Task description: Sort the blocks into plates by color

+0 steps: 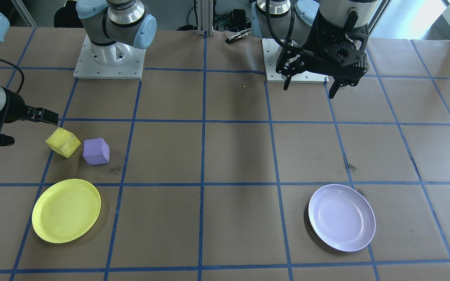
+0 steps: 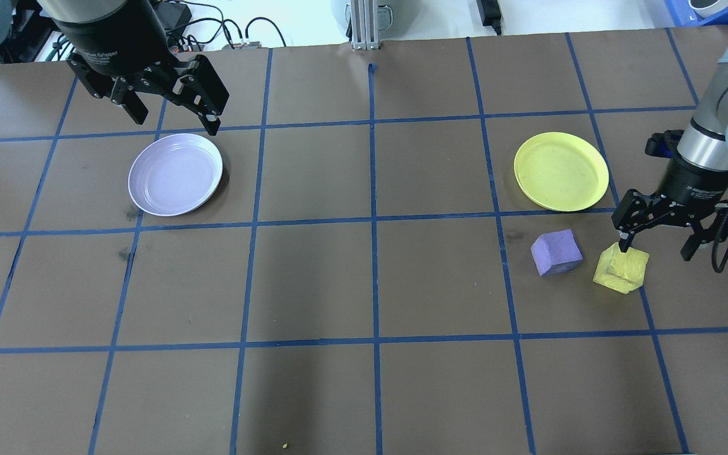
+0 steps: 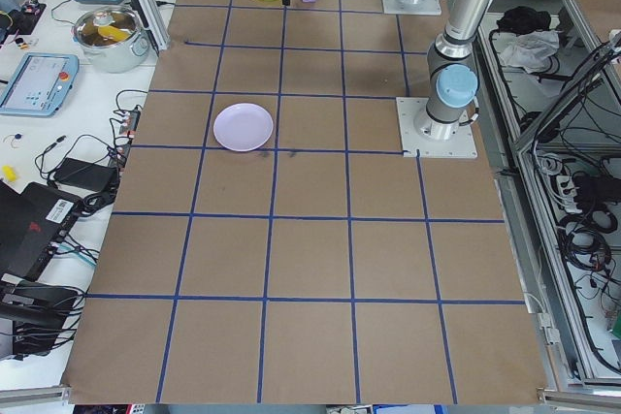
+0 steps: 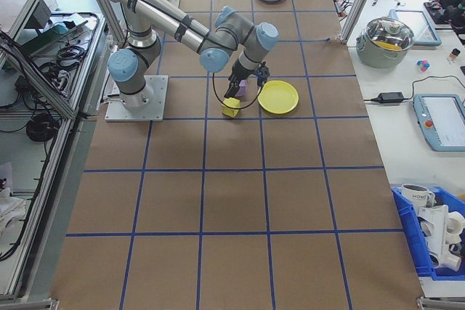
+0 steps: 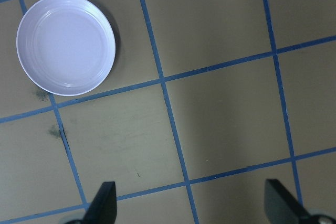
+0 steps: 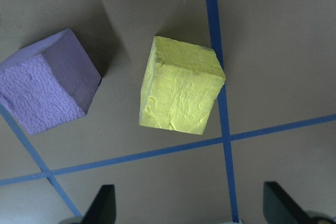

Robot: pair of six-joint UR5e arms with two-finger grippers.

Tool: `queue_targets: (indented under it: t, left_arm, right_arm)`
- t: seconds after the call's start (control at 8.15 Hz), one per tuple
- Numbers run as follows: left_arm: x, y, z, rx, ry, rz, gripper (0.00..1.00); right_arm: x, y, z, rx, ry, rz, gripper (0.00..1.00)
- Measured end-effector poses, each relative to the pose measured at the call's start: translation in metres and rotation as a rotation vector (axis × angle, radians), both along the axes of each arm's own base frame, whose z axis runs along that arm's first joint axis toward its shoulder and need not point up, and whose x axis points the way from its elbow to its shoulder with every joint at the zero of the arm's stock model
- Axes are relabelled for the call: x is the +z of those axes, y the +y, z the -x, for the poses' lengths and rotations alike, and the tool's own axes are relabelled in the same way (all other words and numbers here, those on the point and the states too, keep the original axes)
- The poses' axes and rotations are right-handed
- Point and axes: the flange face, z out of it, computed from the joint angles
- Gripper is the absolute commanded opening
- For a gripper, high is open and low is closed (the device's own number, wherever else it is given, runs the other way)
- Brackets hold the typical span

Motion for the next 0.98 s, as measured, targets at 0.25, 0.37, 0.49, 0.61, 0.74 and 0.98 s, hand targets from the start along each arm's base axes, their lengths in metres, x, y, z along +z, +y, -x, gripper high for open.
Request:
queue_targets:
  t: [0.25,0.37,0.49,0.61,0.74,0.98]
  left_arm:
    - [0.0,0.0,0.0,0.0,-0.001,-0.001,1.0]
    - [-0.001,0.0,0.0,0.0,-0.001,-0.001,1.0]
    - [-0.001,0.0,0.0,0.0,-0.002,-0.001,1.0]
    - [-0.002,0.0,0.0,0.0,-0.003,-0.004,1.0]
    - [-0.005,0.001,0.0,0.0,-0.002,-0.01,1.0]
    - [-0.009,0.002,0.0,-0.001,-0.001,-0.017,1.0]
  right_arm:
    - [-0.031,-0.011,0.005,-0.033,0.008,-0.019,1.0]
    - [-0.044,-0.016,0.008,-0.043,0.01,-0.023,1.0]
    - [-0.053,-0.02,0.009,-0.058,0.013,-0.028,1.0]
    - [-0.059,-0.023,0.01,-0.077,0.018,-0.032,1.0]
    - [-0.065,-0.025,0.01,-0.087,0.018,-0.039,1.0]
    - [-0.084,-0.028,0.012,-0.089,0.007,-0.071,1.0]
